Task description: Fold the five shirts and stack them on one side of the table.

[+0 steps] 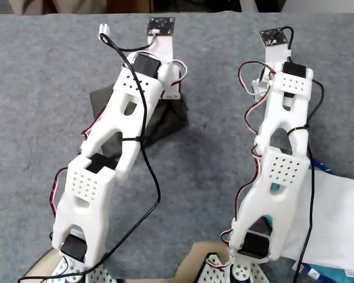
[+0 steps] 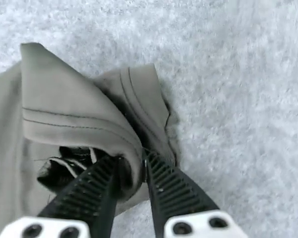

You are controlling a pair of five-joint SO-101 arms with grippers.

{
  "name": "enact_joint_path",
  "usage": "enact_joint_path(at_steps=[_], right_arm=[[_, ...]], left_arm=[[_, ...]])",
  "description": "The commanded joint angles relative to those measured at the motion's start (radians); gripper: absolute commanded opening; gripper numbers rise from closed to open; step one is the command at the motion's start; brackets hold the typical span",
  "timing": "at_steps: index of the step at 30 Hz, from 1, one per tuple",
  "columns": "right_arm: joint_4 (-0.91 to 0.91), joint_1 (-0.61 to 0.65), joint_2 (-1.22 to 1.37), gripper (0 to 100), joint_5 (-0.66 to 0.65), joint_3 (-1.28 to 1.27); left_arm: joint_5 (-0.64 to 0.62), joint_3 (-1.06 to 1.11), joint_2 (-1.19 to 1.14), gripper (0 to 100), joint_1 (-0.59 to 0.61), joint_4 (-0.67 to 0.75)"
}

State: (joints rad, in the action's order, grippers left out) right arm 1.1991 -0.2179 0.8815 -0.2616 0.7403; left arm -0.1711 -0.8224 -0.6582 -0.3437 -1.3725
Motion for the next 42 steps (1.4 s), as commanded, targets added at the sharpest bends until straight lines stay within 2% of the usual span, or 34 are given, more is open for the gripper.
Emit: enact_joint_path(at_steps=[1, 4, 10, 16, 18, 22, 24, 30, 36, 42], right_arm=[[-0.015, 0.001, -0.002, 14.8, 0.009, 0.016], [-0.015, 0.002, -0.002, 14.8, 0.009, 0.016], [-0.015, 0.002, -0.002, 14.8, 0.006, 0.016], [-0.015, 0.002, -0.002, 14.8, 0.006, 0.016], [-0.017, 0.002, -0.002, 14.8, 0.006, 0.016], [-0.017, 0.002, -0.002, 14.8, 0.006, 0.016], [-0.017, 0.002, -0.002, 14.8, 0.006, 0.016], [-0.017, 0.002, -0.002, 14.8, 0.006, 0.016], [-0.017, 0.002, -0.002, 14.8, 0.006, 0.016], [-0.017, 0.002, -0.002, 14.8, 0.006, 0.018]], left_arm=[[-0.043, -0.006, 0.058, 2, -0.014, 0.026], [-0.048, -0.006, 0.059, 4, -0.015, 0.018], [-0.051, -0.021, 0.073, 25, -0.005, -0.060], [-0.048, -0.233, 0.085, 22, 0.115, -0.213], [-0.049, -0.269, 0.074, 17, 0.169, -0.221], [-0.049, -0.244, -0.005, 2, 0.226, -0.215], [-0.051, -0.226, -0.071, 3, 0.229, -0.222], [-0.081, -0.210, -0.225, 2, 0.167, -0.222], [-0.123, -0.213, -0.242, 2, 0.060, -0.221], [-0.121, -0.344, -0.254, 2, -0.060, -0.293]])
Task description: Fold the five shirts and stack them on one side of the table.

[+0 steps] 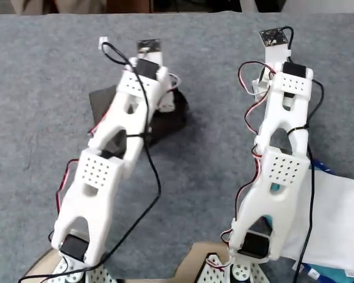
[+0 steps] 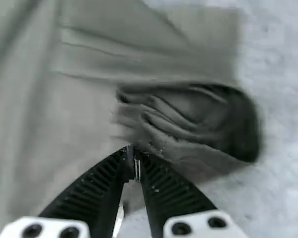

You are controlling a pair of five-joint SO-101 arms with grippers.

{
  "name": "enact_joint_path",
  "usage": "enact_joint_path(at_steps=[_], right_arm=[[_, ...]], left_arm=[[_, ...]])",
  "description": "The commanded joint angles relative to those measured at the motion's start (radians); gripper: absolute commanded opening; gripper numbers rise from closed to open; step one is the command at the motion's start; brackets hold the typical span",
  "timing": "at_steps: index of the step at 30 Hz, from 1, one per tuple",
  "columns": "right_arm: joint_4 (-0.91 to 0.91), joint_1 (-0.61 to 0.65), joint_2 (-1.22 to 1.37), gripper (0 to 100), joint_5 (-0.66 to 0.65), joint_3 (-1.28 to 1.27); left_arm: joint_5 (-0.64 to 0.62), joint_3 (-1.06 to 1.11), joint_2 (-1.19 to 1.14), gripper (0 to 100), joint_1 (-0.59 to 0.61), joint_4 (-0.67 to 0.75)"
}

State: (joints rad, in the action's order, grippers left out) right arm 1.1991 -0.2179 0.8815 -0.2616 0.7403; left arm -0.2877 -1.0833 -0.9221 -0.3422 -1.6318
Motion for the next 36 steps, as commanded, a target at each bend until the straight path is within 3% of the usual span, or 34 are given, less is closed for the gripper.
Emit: enact_joint_path(at_steps=[1, 8, 20, 36], right_arm=[[-0.017, 0.002, -0.002, 14.8, 0.006, 0.018], [-0.017, 0.001, -0.002, 14.8, 0.008, 0.019], [-0.029, 0.001, -0.001, 14.8, 0.009, 0.016], [-0.029, 0.002, -0.001, 14.8, 0.009, 0.016]], left_arm=[[-0.005, -0.089, 0.010, 2, -0.084, -0.046], [-0.003, -0.095, 0.015, 2, -0.132, -0.075], [-0.009, -0.305, 0.010, 2, 0.195, -0.037], [-0.012, -0.281, -0.177, 2, 0.032, -0.025]])
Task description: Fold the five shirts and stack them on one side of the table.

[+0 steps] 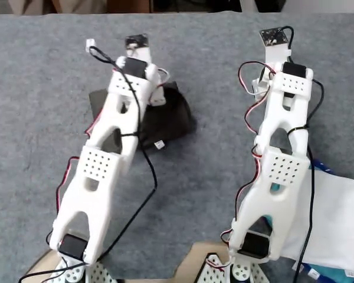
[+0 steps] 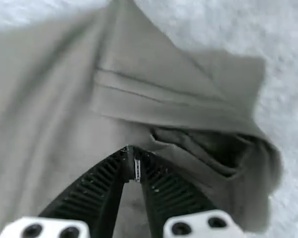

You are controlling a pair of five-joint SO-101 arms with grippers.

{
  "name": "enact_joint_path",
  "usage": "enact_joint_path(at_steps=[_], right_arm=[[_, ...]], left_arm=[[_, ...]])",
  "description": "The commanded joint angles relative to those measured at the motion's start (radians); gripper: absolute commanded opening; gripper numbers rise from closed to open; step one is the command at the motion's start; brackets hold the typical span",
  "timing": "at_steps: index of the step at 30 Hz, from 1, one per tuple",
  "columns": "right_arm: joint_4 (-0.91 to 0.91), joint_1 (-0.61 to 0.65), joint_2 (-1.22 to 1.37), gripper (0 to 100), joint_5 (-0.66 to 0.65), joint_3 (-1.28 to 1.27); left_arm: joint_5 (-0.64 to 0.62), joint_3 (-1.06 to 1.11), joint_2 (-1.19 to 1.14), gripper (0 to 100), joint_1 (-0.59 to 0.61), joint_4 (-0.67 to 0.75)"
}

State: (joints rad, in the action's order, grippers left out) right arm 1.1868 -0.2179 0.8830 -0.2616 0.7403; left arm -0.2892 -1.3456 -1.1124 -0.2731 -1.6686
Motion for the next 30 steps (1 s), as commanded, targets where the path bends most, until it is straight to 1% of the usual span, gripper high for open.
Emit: enact_joint_path(at_steps=[1, 5, 11, 15, 20, 24, 30], right_arm=[[-0.017, 0.002, -0.002, 14.8, 0.009, 0.016], [-0.017, 0.002, -0.002, 14.8, 0.009, 0.016], [-0.018, -0.002, -0.002, 14.8, 0.011, 0.019], [-0.028, -0.005, -0.002, 14.8, 0.012, 0.018], [-0.034, -0.013, -0.002, 14.8, 0.012, 0.018], [-0.043, -0.041, -0.002, 14.8, 0.074, 0.024], [-0.052, -0.045, -0.002, 14.8, 0.083, 0.024]], left_arm=[[-0.011, -0.018, 0.013, 2, -0.048, 0.012], [-0.011, -0.014, 0.016, 2, -0.086, 0.008], [-0.011, -0.009, 0.021, 2, -0.161, -0.091], [-0.011, 0.014, 0.022, 2, -0.218, -0.091], [-0.011, -0.048, 0.022, 2, -0.282, -0.091], [-0.011, -0.060, 0.022, 2, -0.298, -0.091], [-0.005, -0.055, 0.015, 2, -0.308, -0.092]])
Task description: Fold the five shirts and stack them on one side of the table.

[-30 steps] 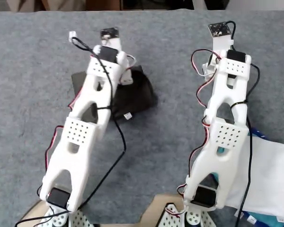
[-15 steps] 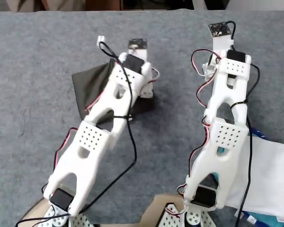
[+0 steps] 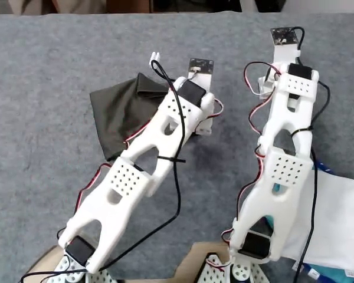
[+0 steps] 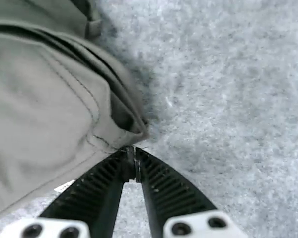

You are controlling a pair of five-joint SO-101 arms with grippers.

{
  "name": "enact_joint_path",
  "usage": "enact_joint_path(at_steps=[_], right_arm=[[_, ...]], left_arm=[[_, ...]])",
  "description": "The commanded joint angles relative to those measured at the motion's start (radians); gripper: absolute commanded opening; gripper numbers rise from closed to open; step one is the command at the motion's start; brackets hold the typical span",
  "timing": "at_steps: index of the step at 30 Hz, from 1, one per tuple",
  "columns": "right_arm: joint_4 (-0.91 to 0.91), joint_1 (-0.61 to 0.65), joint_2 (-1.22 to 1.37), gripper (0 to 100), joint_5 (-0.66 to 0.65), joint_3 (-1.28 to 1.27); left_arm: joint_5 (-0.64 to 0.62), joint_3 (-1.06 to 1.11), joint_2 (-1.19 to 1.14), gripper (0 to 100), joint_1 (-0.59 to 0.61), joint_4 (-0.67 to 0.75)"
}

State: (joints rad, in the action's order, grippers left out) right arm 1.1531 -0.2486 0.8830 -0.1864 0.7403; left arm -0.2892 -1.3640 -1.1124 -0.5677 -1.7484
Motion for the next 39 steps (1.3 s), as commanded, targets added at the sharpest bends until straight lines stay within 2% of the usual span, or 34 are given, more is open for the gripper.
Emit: enact_joint_path(at_steps=[1, 5, 11, 16, 19, 27, 39], right_arm=[[-0.018, -0.015, -0.002, 14.8, 0.008, 0.024], [-0.018, -0.015, -0.002, 14.8, 0.008, 0.024], [-0.018, -0.013, -0.002, 14.8, 0.008, 0.024], [-0.018, -0.012, -0.002, 14.8, 0.008, 0.024], [-0.018, -0.010, -0.002, 14.8, 0.008, 0.024], [-0.018, -0.008, -0.002, 14.8, 0.006, 0.022], [-0.018, -0.007, -0.002, 14.8, 0.002, 0.021]], left_arm=[[0.000, -0.037, 0.021, 2, -0.015, -0.012], [0.071, -0.063, 0.068, 2, 0.017, -0.012], [0.071, -0.095, 0.189, 2, 0.230, -0.009], [0.077, -0.095, 0.124, 2, 0.374, 0.006], [0.071, -0.104, 0.074, 2, 0.416, 0.023], [0.069, -0.103, -0.004, 2, 0.390, 0.120], [0.066, -0.103, -0.013, 2, 0.304, 0.476]])
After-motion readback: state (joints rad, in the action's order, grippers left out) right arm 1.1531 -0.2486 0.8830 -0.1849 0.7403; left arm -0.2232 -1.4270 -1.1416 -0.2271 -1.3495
